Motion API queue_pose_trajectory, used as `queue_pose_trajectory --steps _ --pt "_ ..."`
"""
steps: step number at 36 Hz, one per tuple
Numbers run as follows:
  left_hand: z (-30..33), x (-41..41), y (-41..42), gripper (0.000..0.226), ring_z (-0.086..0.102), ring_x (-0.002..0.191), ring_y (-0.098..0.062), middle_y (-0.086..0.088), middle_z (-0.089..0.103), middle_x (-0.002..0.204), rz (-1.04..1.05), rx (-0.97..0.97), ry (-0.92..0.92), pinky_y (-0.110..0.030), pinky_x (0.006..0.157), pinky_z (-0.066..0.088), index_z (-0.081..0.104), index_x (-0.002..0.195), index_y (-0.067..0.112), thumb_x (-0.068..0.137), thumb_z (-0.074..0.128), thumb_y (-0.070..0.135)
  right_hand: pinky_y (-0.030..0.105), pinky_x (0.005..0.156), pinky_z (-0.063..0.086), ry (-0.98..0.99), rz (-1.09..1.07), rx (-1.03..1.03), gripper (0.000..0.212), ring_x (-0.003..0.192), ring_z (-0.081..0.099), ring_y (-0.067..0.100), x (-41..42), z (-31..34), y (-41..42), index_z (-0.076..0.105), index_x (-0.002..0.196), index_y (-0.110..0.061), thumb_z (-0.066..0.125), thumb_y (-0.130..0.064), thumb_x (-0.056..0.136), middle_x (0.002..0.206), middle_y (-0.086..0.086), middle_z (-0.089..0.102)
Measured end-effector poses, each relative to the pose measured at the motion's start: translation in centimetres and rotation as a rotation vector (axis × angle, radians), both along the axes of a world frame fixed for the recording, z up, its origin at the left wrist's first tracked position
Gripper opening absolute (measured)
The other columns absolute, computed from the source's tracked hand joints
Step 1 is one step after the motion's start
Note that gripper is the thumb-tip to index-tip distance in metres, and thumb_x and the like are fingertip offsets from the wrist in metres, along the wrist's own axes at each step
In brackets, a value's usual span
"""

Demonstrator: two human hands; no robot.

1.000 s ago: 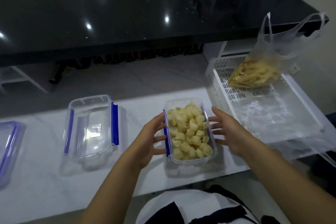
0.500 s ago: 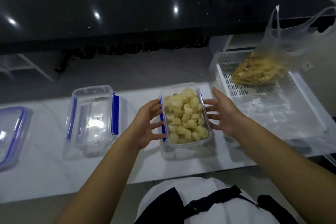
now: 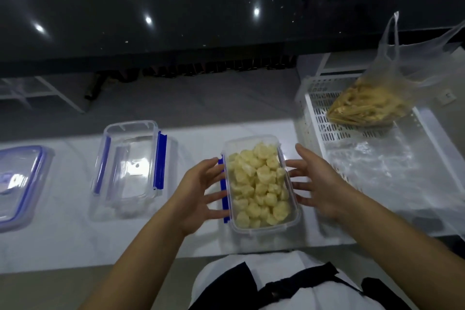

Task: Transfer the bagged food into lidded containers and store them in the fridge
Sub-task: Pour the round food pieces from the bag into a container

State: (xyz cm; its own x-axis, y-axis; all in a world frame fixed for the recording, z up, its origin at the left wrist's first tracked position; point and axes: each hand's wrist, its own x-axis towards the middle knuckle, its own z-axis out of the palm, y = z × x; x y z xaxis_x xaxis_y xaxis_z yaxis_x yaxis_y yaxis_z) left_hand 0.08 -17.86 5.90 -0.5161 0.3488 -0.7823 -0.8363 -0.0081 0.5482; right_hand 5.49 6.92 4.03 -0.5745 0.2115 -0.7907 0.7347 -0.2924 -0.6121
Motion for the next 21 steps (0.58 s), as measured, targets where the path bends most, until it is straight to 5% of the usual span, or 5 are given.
queue_pose_trajectory --steps 4,8,13,17,21 --pt "1.4 -1.4 1.5 0.036 0.059 0.118 -0.033 0.001 0.066 0.124 0.024 -0.021 0.032 -0.061 0.095 0.052 0.08 0.1 0.02 0.088 0.06 0.048 0.031 0.066 0.043 0.031 0.004 0.038 0.051 0.086 0.061 0.018 -1.5 1.2 -0.6 0.069 0.104 -0.022 0.055 -0.068 0.087 0.093 -0.002 0.065" --pt "2.1 -2.5 2.6 0.03 0.059 0.111 -0.026 0.007 0.065 0.124 0.016 -0.113 0.16 -0.052 0.085 0.054 0.077 0.101 0.028 0.09 0.057 0.049 0.032 0.066 0.049 0.123 0.019 0.057 0.045 0.081 0.066 0.017 -2.0 1.6 -0.7 0.074 0.092 -0.026 0.057 -0.068 0.086 0.088 -0.005 0.07" --pt "0.9 -1.0 1.1 0.034 0.06 0.115 -0.031 0.004 0.067 0.123 0.013 -0.08 0.052 -0.057 0.081 0.058 0.081 0.098 0.027 0.085 0.062 0.053 0.033 0.067 0.05 0.114 0.035 0.055 0.051 0.09 0.067 0.02 -0.3 1.2 -0.4 0.075 0.096 -0.025 0.061 -0.072 0.081 0.091 -0.005 0.073" --pt "1.4 -2.2 1.8 0.036 0.058 0.115 -0.03 0.002 0.064 0.126 0.054 -0.096 0.088 -0.059 0.09 0.054 0.073 0.11 0.022 0.091 0.058 0.048 0.03 0.066 0.046 0.132 0.055 0.039 0.044 0.078 0.062 0.015 -2.1 2.6 -0.9 0.072 0.094 -0.024 0.058 -0.066 0.087 0.085 -0.008 0.068" --pt "1.2 -1.1 1.5 0.038 0.059 0.115 -0.028 0.007 0.065 0.127 0.029 -0.082 0.09 -0.057 0.082 0.058 0.077 0.11 0.029 0.084 0.063 0.052 0.028 0.06 0.047 0.139 0.049 0.046 0.05 0.075 0.063 0.015 -1.4 2.0 -0.6 0.075 0.094 -0.026 0.063 -0.071 0.079 0.083 -0.008 0.067"
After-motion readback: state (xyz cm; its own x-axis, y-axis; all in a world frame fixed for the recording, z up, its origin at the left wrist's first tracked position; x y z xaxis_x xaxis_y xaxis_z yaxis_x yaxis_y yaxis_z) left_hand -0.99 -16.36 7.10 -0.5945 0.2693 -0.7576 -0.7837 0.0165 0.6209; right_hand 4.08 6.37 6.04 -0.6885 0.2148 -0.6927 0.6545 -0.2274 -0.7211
